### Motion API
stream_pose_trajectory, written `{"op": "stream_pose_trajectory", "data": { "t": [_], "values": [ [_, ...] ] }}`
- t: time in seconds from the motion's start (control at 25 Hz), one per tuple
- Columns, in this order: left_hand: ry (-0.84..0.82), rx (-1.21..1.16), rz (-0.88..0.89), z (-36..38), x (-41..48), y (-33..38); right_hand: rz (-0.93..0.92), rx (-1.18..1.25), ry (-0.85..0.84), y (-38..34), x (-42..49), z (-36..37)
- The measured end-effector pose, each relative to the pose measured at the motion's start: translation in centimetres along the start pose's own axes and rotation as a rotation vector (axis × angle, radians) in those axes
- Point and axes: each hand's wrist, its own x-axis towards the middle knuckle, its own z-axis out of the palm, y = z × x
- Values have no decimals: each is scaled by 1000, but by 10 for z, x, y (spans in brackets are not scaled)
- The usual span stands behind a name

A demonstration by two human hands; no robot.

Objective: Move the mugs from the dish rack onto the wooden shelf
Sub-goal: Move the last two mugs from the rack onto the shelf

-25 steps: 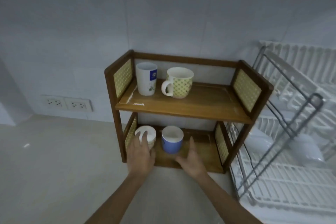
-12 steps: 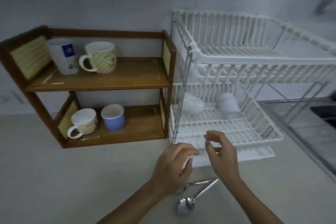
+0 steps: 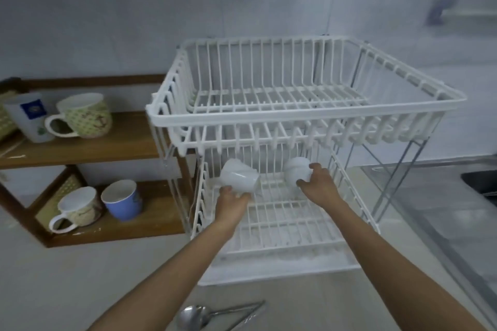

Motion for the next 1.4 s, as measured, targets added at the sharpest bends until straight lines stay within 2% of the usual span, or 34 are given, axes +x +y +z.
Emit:
{"op": "stream_pose_trajectory", "data": {
  "t": [0.12, 0.28, 0.36, 0.44, 0.52, 0.56, 0.64, 0.68, 0.76, 0.8, 0.84, 0.92, 1.08, 1.16, 1.24, 1.4],
  "values": [
    [169, -148, -234, 16, 33, 15, 27, -59, -98, -5, 29, 2],
    [312, -156, -282, 35, 67, 16, 95, -67, -170, -5, 50, 17],
    [345, -223, -345, 43, 82, 16, 109, -166, -197, -6, 56, 20],
    [349, -138, -364, 48, 94, 15, 93, -287, -219, -3, 62, 24],
    [336, 39, -316, 50, 101, 10, 82, -342, -224, 1, 66, 28],
    [309, 49, -302, 51, 103, 8, 75, -349, -216, 4, 68, 31],
    [226, -82, -294, 50, 103, 7, 68, -326, -190, 7, 70, 37],
    [255, -181, -275, 50, 102, 8, 67, -311, -173, 7, 70, 39],
    [419, -409, -241, 47, 91, 7, 70, -291, -141, 9, 69, 43],
    [431, -475, -249, 45, 81, 8, 77, -278, -125, 11, 69, 43],
    [379, -512, -271, 42, 67, 9, 79, -245, -100, 14, 69, 42],
    [140, -609, -330, 36, 38, 4, 56, -60, -27, 22, 67, 39],
    [-309, -878, -381, 13, -26, -2, -18, 653, 7, 31, 37, 24],
    [-514, -956, -414, -1, -57, -9, -70, 932, -79, 31, 6, 14],
    [-675, -980, -434, -19, -86, -20, -133, 1070, -221, 29, -29, 5],
    [-819, -1009, -474, -62, -140, -60, -120, 1176, -581, 28, -98, 4]
  ]
}}
